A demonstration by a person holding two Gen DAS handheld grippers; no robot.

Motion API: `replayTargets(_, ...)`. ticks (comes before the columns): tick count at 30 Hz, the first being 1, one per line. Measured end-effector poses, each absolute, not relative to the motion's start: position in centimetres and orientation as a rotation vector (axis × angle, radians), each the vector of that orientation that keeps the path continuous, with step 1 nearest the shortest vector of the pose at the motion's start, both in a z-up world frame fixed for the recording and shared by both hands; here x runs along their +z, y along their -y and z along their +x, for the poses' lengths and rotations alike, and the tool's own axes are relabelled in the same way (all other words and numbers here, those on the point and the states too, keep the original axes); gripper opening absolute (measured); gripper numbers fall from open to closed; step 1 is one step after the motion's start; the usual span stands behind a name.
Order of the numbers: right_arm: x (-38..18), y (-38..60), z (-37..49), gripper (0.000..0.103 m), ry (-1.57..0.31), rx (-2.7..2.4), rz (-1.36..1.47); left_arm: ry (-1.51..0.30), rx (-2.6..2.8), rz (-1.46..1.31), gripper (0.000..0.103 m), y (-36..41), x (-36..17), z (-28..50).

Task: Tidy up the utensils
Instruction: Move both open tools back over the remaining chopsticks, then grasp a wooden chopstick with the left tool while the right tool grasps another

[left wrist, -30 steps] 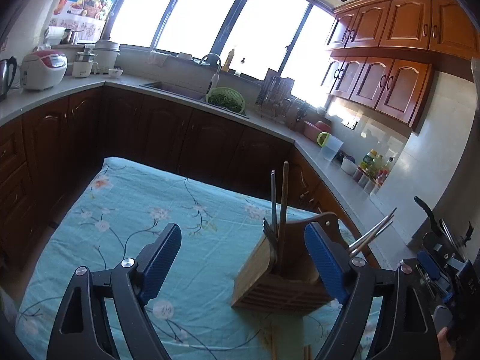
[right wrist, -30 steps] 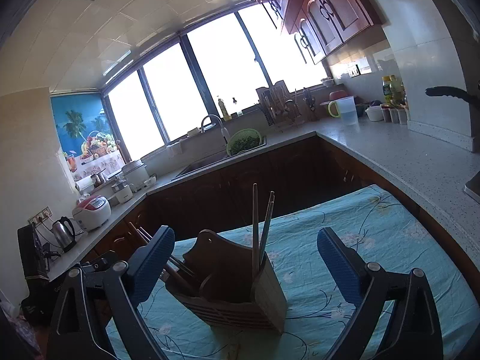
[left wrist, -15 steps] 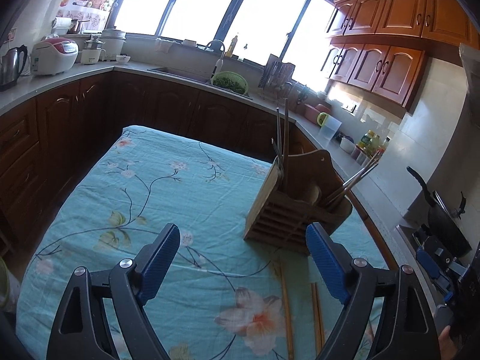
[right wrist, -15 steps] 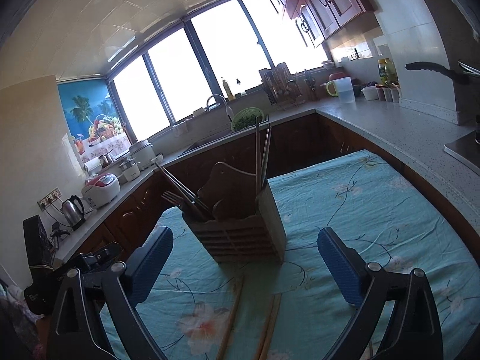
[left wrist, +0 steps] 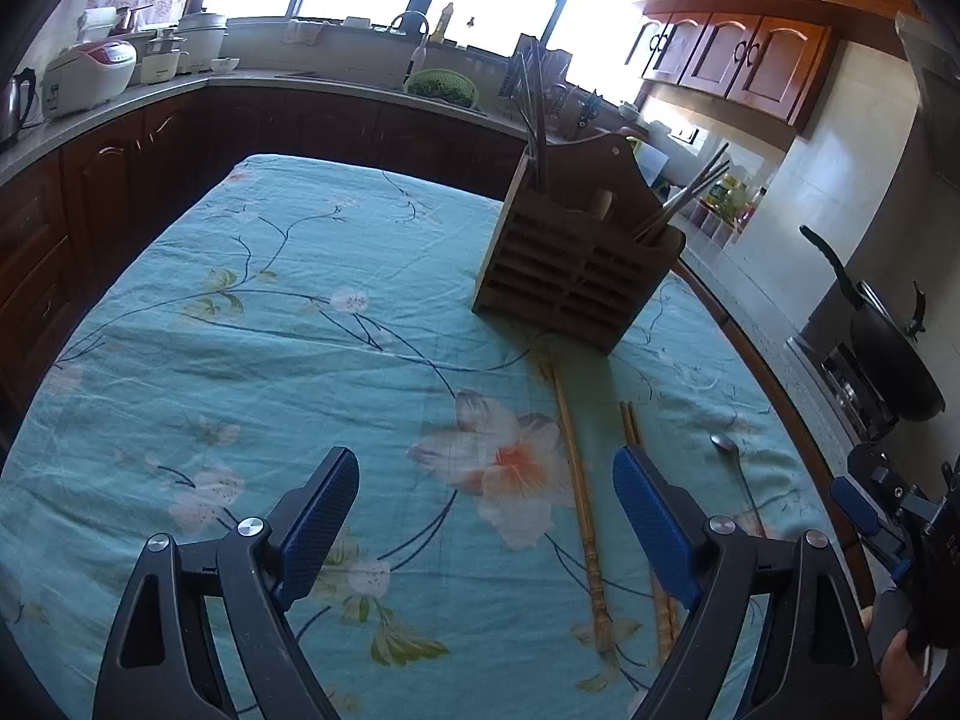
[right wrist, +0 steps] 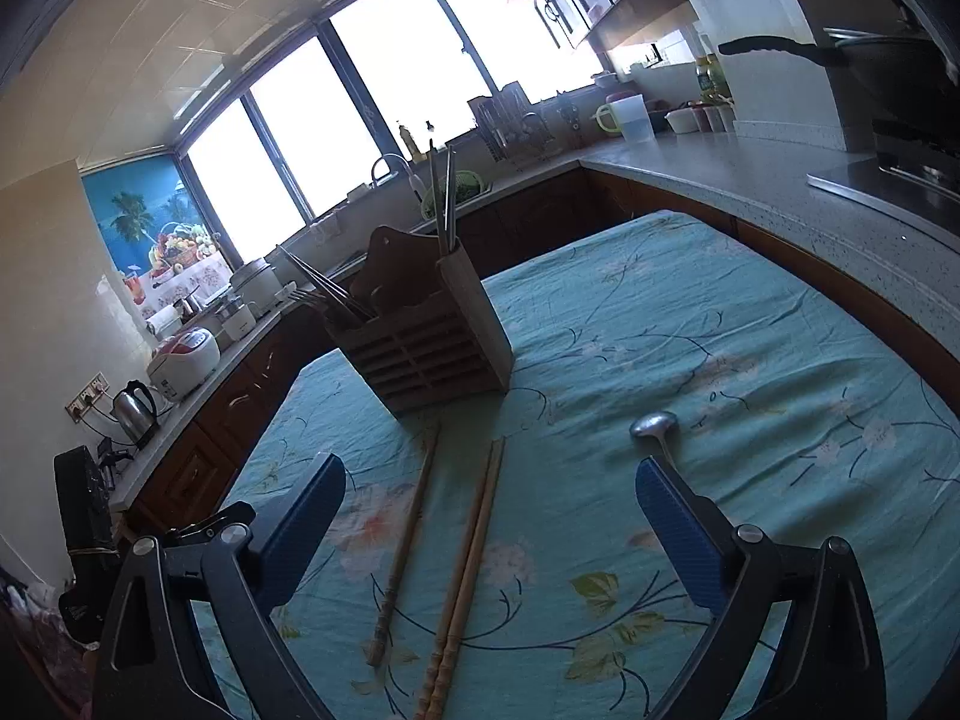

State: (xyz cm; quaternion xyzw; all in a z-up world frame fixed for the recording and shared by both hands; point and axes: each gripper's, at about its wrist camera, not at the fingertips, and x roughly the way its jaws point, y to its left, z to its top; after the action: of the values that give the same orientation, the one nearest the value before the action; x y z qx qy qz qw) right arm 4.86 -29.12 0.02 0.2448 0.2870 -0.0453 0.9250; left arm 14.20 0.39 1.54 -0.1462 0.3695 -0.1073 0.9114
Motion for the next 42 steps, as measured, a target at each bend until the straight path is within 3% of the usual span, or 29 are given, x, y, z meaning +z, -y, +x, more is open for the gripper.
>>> replayTargets(11,-1.1,29.4,4.2,0.098,-0.616,-0.106,0.485,-0.850,-0.292,-0.199,0.086,3.9,0.4,15.7)
replayTargets(14,-1.1,29.2,4.5,0.092,-0.623,-0.106,0.469,-0.878,-0.307,-0.128,0.081,6.0,-0.2,16.8)
replayTargets(15,-1.2,29.1,4.8,0.085,-0.632,-0.104,0.464,-0.885,-0.320,-0.108,0.079,6.7,-0.5,17.3)
replayTargets(18,-1.6,29.1,5.7,0.070,-0.667,-0.106,0.461,-0.925,-0.336,-0.061,0.060,8.4,-1.6,18.8)
replayTargets(20,-2.1,29.2,6.3,0.062,-0.690,-0.104,0.466,-0.973,-0.332,-0.035,0.041,9.3,-2.9,20.1)
replayTargets(21,-2.3,29.2,6.6,0.057,-0.702,-0.104,0.466,-0.949,-0.318,-0.006,0.039,9.5,-2.9,20.1)
replayTargets(24,-3.0,29.2,7.7,0.048,-0.739,-0.095,0.454,-0.951,-0.294,0.041,0.020,9.7,-3.2,20.0)
replayTargets(27,-4.0,28.7,9.0,0.032,-0.782,-0.076,0.442,-0.963,-0.308,0.016,0.007,8.3,-3.3,18.8)
replayTargets(30,-5.1,27.9,10.6,0.022,-0.842,-0.040,0.417,-0.981,-0.313,-0.032,0.007,6.4,-3.2,16.4)
replayTargets(36,-6.9,26.4,14.4,0.022,-0.935,-0.002,0.342,-1.043,-0.313,-0.119,0.009,4.0,-2.5,14.5)
replayTargets(40,-8.1,26.1,16.9,0.020,-0.985,-0.013,0.294,-1.007,-0.294,-0.143,0.026,3.2,-1.2,16.3)
replayTargets(42,-8.4,26.1,17.7,0.018,-0.992,-0.010,0.283,-0.998,-0.298,-0.135,0.026,3.2,-0.8,17.4)
